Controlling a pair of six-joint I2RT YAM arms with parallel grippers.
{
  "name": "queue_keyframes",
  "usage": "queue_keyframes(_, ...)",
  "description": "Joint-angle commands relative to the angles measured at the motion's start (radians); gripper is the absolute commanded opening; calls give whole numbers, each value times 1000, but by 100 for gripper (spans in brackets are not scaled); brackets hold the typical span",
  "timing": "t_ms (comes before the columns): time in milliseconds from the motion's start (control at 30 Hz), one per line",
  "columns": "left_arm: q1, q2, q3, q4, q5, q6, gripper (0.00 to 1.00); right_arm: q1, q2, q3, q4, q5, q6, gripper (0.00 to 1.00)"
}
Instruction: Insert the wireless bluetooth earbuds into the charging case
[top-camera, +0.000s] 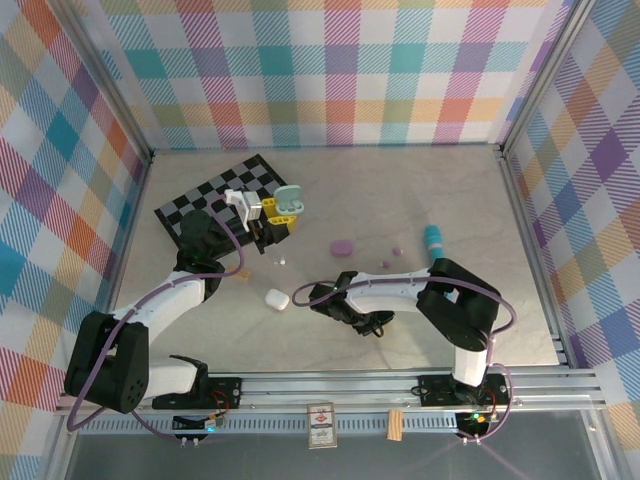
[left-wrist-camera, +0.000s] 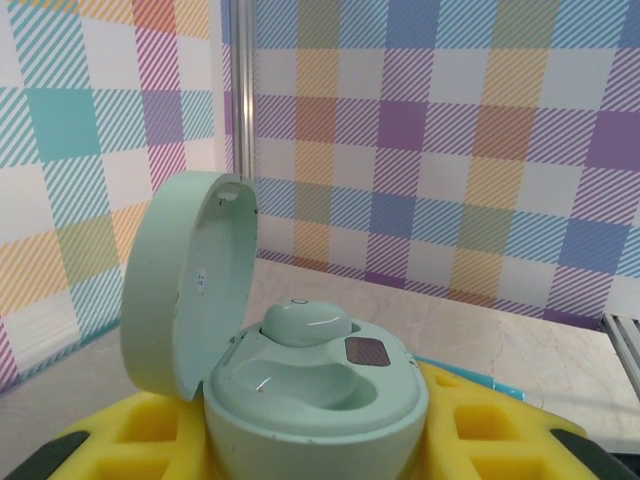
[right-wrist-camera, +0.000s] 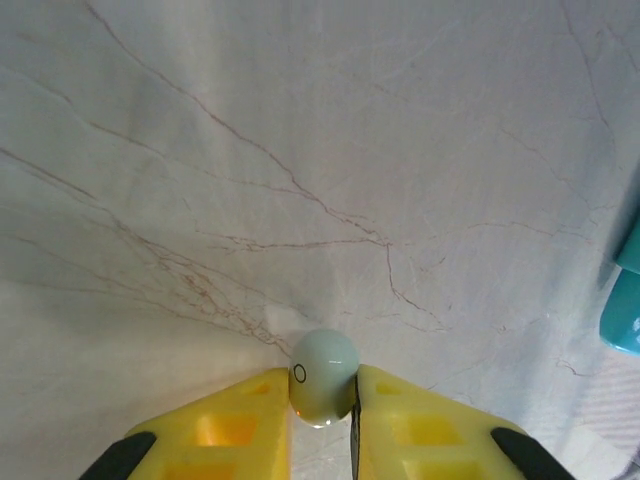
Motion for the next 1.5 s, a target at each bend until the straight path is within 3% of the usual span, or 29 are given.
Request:
queue_keyframes(0,9,-13,2,49,35,-8,35,-29,-127,-16,38,-27,-18,21)
queue_keyframes(167,-12,-10,3,28,31,23,35,-94,-280,-44,111,-135,-40,21)
queue_keyframes(433,-100,27,21,-30,-35,97,35,-255,-557,-113,271,-444,-38,21)
queue_keyframes(700,-168,59,42,-58,-101,143,34,-377,-722,-115,367,-643,-23,20)
queue_keyframes(1033,-263,120,69,-87,-131,203,34,-438,-720,-18,489,-794,-41,20)
queue_keyframes(1467,-299,151,101,-140,-131,267,34,-441,-595,152,609,-874,-74,21)
